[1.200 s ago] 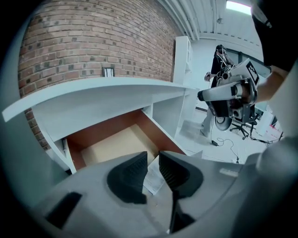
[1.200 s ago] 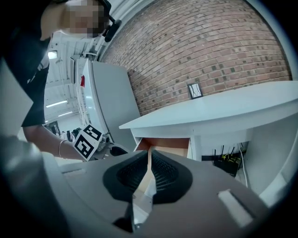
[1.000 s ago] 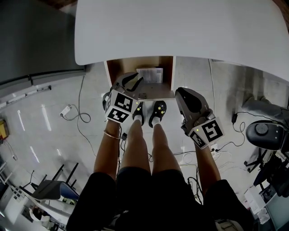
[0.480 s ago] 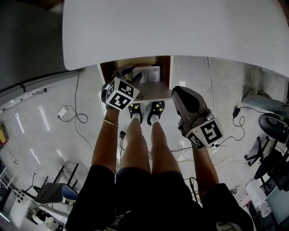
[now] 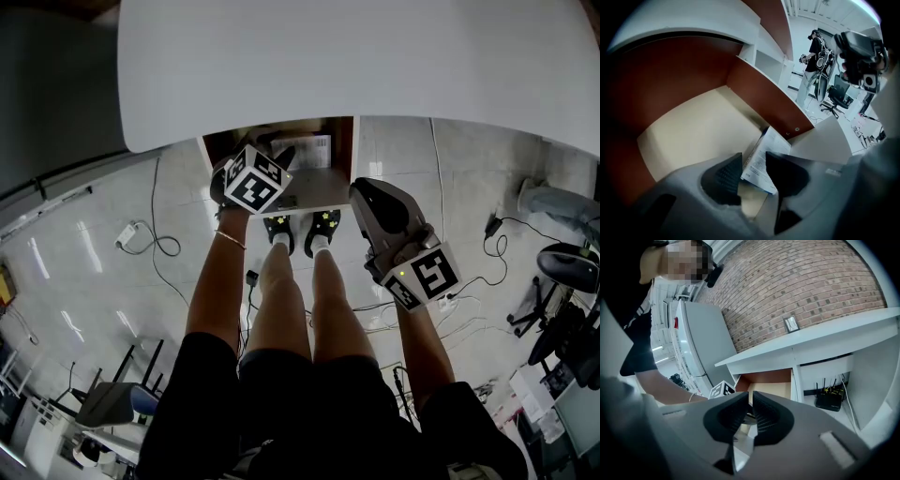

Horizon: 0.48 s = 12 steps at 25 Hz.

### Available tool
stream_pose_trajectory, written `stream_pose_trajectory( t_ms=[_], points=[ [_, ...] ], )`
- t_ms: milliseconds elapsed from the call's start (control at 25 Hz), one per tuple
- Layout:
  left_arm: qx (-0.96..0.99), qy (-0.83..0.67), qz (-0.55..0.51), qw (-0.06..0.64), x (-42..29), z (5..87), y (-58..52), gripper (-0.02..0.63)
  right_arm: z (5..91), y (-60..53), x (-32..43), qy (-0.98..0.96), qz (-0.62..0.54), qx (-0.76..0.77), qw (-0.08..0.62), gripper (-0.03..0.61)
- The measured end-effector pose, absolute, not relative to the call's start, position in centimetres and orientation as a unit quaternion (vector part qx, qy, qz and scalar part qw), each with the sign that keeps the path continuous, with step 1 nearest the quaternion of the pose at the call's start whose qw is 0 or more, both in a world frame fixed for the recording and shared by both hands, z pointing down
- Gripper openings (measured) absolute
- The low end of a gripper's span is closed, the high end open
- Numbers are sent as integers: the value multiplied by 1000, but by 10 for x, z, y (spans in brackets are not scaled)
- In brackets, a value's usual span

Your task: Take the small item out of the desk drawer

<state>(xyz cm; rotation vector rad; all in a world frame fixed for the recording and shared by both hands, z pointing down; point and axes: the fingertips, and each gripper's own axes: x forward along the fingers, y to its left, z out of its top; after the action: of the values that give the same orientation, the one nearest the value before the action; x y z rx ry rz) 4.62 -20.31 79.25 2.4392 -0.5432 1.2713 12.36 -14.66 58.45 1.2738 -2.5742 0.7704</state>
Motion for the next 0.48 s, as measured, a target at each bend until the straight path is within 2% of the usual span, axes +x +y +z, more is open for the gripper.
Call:
stream_pose_trajectory(
  t_ms=[480],
  points=[
    [854, -173, 464, 160, 51, 806, -196, 155, 590, -141, 124, -861, 259, 427, 98, 23]
  ],
)
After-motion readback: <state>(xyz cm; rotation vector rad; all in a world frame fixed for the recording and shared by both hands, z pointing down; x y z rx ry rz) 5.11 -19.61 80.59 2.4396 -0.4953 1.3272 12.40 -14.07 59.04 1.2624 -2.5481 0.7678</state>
